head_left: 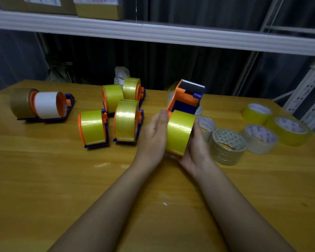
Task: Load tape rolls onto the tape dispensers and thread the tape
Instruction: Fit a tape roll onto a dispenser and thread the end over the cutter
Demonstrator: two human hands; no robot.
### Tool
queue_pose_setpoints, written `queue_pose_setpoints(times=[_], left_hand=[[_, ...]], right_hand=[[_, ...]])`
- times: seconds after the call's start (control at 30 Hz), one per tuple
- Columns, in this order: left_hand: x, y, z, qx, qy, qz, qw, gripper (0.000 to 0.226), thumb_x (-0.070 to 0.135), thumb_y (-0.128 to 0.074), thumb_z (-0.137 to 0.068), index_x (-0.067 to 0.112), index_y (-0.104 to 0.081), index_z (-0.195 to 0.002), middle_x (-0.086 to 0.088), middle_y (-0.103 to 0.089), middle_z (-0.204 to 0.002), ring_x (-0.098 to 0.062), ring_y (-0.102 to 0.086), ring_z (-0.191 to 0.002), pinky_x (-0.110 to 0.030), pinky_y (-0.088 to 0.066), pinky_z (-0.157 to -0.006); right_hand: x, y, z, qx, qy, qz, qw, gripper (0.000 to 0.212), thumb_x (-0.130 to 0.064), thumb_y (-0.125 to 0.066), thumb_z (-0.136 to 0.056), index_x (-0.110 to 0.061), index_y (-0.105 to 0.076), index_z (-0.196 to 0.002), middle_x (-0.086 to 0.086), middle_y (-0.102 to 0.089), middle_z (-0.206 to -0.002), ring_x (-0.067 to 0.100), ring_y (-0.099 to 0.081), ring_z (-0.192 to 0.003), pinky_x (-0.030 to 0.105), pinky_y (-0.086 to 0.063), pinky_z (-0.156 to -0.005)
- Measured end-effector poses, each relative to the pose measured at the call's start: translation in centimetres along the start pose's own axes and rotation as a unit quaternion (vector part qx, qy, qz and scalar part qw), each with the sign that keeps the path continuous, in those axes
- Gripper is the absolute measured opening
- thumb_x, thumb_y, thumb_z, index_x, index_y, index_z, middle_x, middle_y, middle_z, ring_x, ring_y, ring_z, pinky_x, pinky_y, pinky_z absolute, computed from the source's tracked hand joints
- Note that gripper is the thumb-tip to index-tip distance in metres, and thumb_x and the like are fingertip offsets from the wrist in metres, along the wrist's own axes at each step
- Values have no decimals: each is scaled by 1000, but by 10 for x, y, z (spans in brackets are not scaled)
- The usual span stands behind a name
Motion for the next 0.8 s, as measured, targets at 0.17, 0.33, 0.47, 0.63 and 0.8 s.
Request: queue_pose_setpoints(times=[0.17,0.33,0.47,0.63,0.8], left_hand=[[-7,6,-7,49,42,-36,997,46,59,-30,-86,22,-51,-102,13,-55,-88,4,-53,-82,-16,-40,-73],[-9,-3,-1,-25,122,-100,987,98,76,-36,-63,17,-35,-140,5,-54,-118,-12,-52,-115,-21,-34,-86],[-8,5,-7,26,167,-43,985,82,79,-37,-65,18,-60,-115,4,-65,-104,-10,-63,-96,-23,-46,-75],[-9,14,-8,30,261,107,959,50,72,-37,-84,31,-64,-93,-1,-66,-102,-14,-65,-89,-35,-55,-73],[-9,14,-7,46,251,97,962,54,68,-39,-86,21,-64,-91,3,-65,-85,-12,-64,-81,-29,-49,-64]], right_hand=[[-9,8,-5,80,88,64,991,57,-53,-35,-99,-14,-49,-137,8,-64,-125,21,-61,-116,42,-45,-105],[-14,8,-1,48,114,112,986,49,-42,-29,-104,-9,-61,-123,9,-72,-109,20,-66,-107,36,-50,-96],[-17,8,2,-14,93,120,988,40,-36,-42,-100,-8,-65,-116,14,-69,-116,28,-61,-115,46,-45,-104],[-25,6,9,-67,46,149,985,46,-37,-59,-88,-6,-64,-121,15,-66,-121,28,-63,-114,45,-52,-96],[-24,9,8,-31,73,146,986,42,-24,-59,-92,-3,-57,-128,15,-67,-118,27,-64,-112,48,-54,-93]])
Point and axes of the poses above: each hand's wrist, its own z-axis away from the middle knuckle, its own y-axis out of the back of the hand, x = y × z, the point moved 3 cm from there along -z, towards the middle knuckle
